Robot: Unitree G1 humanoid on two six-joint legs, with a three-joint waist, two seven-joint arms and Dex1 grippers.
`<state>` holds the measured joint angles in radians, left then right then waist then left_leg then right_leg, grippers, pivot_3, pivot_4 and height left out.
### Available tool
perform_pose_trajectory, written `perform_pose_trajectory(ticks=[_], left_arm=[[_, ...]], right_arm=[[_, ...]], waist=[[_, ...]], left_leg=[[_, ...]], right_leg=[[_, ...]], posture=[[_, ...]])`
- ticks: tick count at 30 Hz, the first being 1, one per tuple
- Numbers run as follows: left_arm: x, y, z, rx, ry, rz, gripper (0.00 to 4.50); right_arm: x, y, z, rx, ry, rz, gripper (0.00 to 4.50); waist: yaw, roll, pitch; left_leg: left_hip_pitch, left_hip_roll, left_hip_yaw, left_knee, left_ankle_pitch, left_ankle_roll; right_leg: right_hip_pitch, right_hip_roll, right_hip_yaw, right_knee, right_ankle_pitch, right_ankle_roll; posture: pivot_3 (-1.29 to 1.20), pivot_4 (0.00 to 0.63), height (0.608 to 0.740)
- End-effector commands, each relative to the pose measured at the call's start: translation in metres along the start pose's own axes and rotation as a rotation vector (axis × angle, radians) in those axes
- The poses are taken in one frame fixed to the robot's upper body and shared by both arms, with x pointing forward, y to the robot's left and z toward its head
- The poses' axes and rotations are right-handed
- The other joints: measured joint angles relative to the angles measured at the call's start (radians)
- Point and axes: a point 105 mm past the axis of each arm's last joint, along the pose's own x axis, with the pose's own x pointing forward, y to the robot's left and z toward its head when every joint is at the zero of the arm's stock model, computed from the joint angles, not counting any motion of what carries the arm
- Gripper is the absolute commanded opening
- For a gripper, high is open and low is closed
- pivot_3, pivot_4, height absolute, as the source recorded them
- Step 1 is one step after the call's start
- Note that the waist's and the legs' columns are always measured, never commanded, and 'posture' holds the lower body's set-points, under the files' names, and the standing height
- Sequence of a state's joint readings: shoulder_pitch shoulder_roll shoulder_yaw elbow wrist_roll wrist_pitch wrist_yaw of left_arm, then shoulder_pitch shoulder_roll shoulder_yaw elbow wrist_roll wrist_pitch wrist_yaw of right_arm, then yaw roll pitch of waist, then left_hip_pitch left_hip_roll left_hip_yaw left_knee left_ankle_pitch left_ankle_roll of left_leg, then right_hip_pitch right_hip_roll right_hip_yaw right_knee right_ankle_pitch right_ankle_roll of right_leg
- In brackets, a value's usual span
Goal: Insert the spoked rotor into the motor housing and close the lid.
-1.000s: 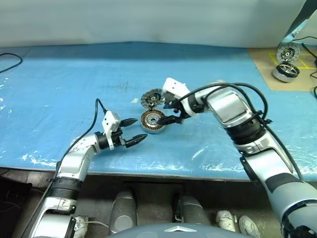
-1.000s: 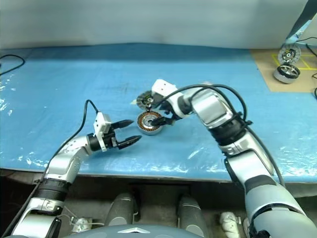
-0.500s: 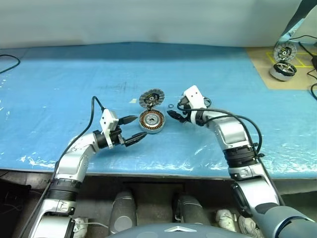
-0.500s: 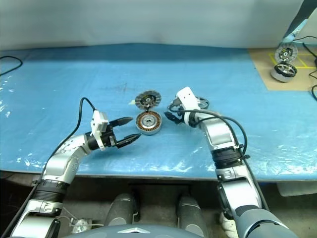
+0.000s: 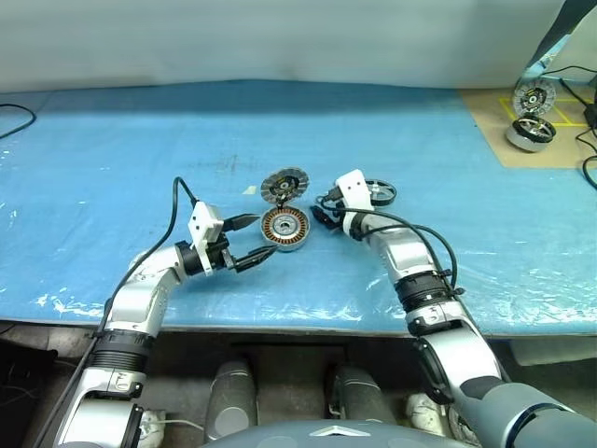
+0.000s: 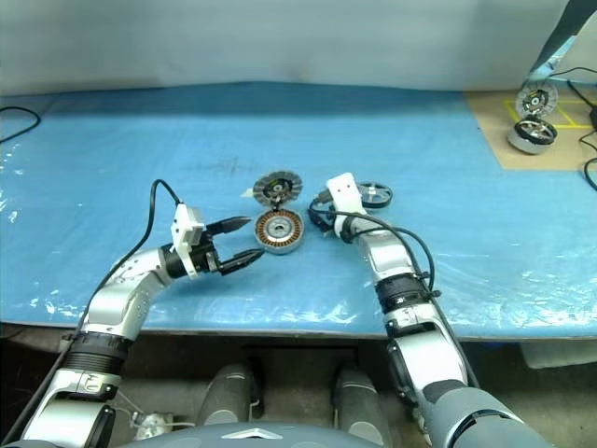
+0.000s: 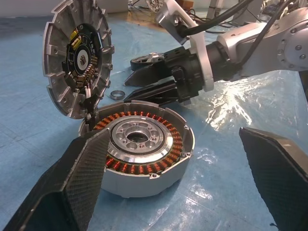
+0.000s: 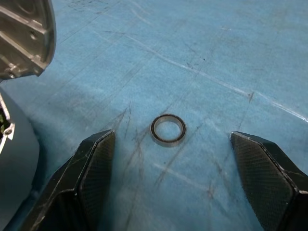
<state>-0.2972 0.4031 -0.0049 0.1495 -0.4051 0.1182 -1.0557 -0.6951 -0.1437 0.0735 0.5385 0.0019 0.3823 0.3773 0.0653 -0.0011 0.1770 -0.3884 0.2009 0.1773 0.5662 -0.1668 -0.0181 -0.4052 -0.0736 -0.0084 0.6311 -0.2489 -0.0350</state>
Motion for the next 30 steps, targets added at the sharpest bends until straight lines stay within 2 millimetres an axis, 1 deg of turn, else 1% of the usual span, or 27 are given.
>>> perform_pose_trajectory(ticks=[1,7,11,14,17,18,20,26,30], left_arm=[[-0.003,0.001,0.008,0.039,-0.011,-0.004,4.5],[-0.006,-0.001,0.004,0.04,0.002,0.001,4.5],[-0.006,-0.001,0.003,0.039,0.002,0.004,4.5],[-0.006,0.0,0.002,0.038,0.006,0.007,4.5],[-0.005,0.002,0.002,0.039,0.006,0.01,4.5],[-0.004,0.002,0.002,0.039,0.006,0.011,4.5],[-0.004,0.002,0.002,0.041,0.004,0.011,4.5],[-0.003,0.002,0.002,0.04,0.002,0.006,4.5],[-0.003,-0.003,0.001,0.035,0.012,-0.026,4.5]], right_arm=[[0.006,0.005,-0.009,-0.008,0.028,-0.005,4.03],[0.008,0.002,-0.016,-0.026,0.051,0.005,4.03],[0.008,0.001,-0.015,-0.029,0.046,0.006,4.03],[0.008,0.0,-0.016,-0.047,0.051,0.004,3.42],[0.009,0.0,-0.017,-0.046,0.06,0.001,2.42],[0.009,0.001,-0.018,-0.048,0.064,0.003,2.02],[0.008,0.001,-0.02,-0.051,0.074,0.002,1.46],[0.002,-0.004,-0.022,-0.062,0.085,0.009,1.46],[-0.007,-0.005,-0.012,-0.074,0.045,0.045,1.46]], waist=[[0.0,0.0,0.0],[-0.001,0.0,0.0],[-0.001,0.0,0.0],[0.0,0.0,0.0],[0.0,0.0,0.0],[0.0,0.0,0.0],[0.0,0.0,0.0],[0.002,0.0,0.0],[0.006,0.0,0.0]], left_leg=[[0.001,0.0,0.0,0.0,0.0,0.0],[0.003,0.0,0.0,0.0,0.0,0.0],[0.004,0.0,0.0,0.0,0.0,0.0],[0.004,0.0,0.0,0.0,0.0,0.0],[0.004,0.0,0.0,0.0,0.0,0.0],[0.003,0.0,0.0,-0.001,0.0,0.0],[0.003,0.0,0.0,-0.002,0.0,0.0],[0.003,0.0,0.0,-0.004,0.0,0.0],[0.002,0.0,0.0,-0.005,0.0,0.0]], right_leg=[[0.001,0.0,0.0,0.0,0.0,0.0],[0.003,0.0,0.0,0.0,0.0,0.0],[0.003,0.0,0.0,0.0,0.0,0.0],[0.003,0.0,0.001,0.0,0.0,0.0],[0.003,0.0,0.001,-0.001,0.0,0.0],[0.003,0.0,0.001,-0.002,0.0,0.0],[0.004,0.0,0.0,-0.004,0.0,0.0],[0.005,0.0,0.0,-0.007,0.0,0.0],[0.004,0.0,-0.001,-0.008,0.0,0.0]], posture=[[0.0,0.15,0.74],[0.0,0.15,0.74],[0.0,0.15,0.74],[0.0,0.15,0.74],[0.0,0.15,0.74],[0.0,0.15,0.74],[0.0,0.15,0.74],[0.0,0.15,0.74],[0.0,0.15,0.74]])
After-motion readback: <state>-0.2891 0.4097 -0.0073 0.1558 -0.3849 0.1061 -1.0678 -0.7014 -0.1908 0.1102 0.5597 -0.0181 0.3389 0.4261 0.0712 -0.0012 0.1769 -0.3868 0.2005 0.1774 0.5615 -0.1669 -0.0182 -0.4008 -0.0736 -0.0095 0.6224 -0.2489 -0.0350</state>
